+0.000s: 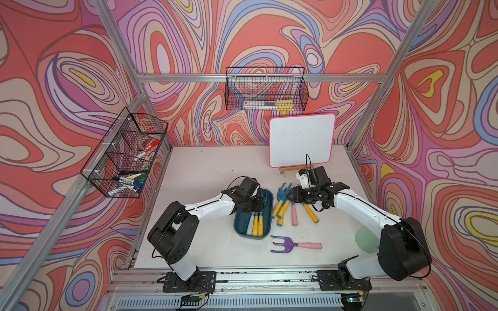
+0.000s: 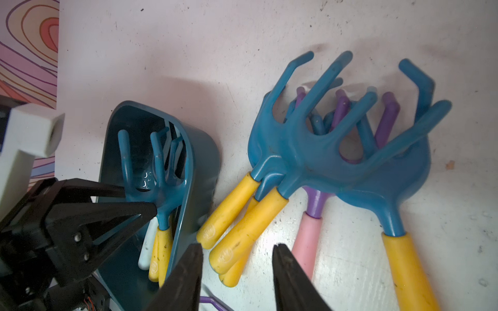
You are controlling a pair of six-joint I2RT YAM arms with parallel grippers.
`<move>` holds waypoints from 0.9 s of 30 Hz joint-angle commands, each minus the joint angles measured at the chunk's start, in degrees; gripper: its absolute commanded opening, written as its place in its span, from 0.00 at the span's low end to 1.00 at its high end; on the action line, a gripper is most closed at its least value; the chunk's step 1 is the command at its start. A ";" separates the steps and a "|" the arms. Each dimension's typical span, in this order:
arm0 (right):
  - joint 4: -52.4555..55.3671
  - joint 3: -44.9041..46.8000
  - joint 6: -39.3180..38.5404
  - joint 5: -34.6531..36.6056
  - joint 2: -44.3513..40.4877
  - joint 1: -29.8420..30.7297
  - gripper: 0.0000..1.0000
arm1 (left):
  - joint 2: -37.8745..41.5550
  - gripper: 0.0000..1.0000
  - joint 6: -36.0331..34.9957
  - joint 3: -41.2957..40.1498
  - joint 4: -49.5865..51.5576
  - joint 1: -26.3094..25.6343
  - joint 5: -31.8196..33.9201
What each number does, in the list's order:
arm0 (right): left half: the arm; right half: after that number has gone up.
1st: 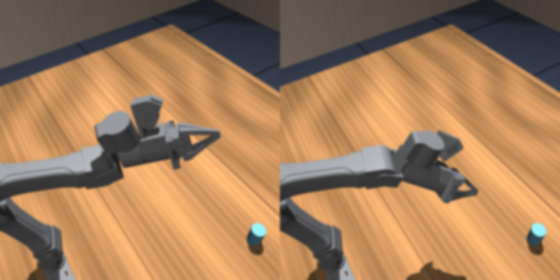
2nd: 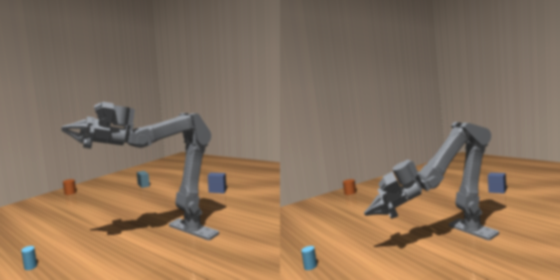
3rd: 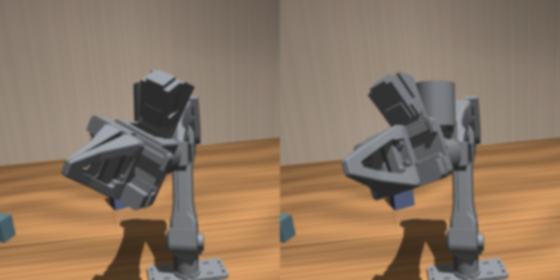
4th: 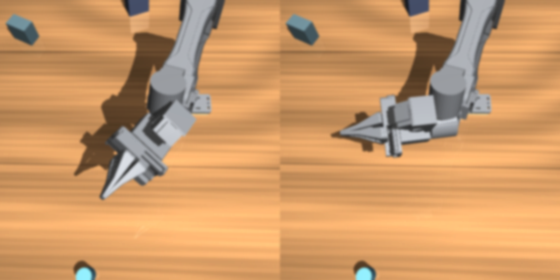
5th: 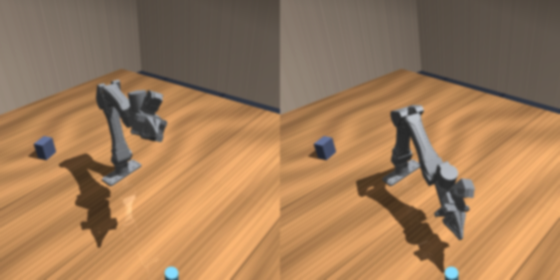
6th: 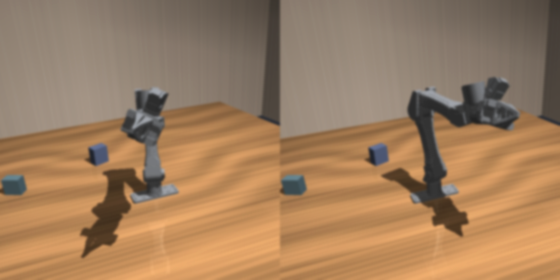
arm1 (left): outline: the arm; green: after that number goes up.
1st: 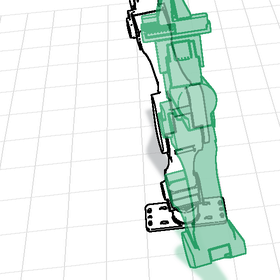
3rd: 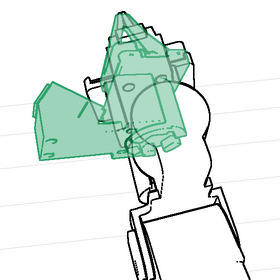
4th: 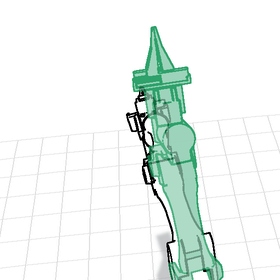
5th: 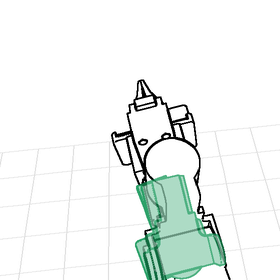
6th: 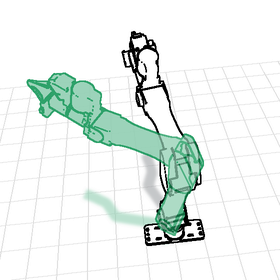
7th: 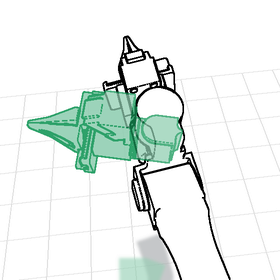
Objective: Put the rake into the storage box
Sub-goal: Place the rake in the storage box, then pick up the rake at the center of the board.
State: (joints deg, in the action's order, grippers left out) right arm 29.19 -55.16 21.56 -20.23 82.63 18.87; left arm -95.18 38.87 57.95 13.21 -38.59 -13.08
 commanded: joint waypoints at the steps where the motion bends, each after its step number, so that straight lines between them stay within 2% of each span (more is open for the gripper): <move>1: 0.72 -0.13 0.04 2.10 0.66 0.09 0.44 | 2.36 0.25 2.29 3.96 11.16 0.13 12.14; 3: 1.23 -0.15 0.46 3.72 0.70 0.11 0.46 | 2.29 0.23 3.72 7.03 19.00 0.18 19.76; 5: 2.13 -0.28 1.31 6.58 0.75 0.06 0.48 | 2.05 0.22 2.65 9.17 21.94 0.18 22.22; 11: 6.13 -0.90 3.80 17.53 1.85 0.11 0.57 | 2.01 0.23 0.77 11.76 20.55 0.03 20.94; 16: 9.59 -1.38 4.72 23.64 4.01 -0.44 0.60 | 1.94 0.25 0.93 11.83 17.35 0.00 19.09; 20: 10.53 -0.68 4.32 26.28 4.85 -1.04 0.60 | 1.18 0.25 1.29 11.53 16.78 0.00 18.30; 27: 9.25 0.58 4.64 25.10 5.22 -1.56 0.58 | 0.67 0.25 2.35 9.75 15.35 0.00 17.17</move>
State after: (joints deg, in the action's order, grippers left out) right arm 38.30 -55.27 25.47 3.90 87.13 17.63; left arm -94.19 40.58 68.60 29.65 -38.59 4.67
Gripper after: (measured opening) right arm 0.588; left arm 0.252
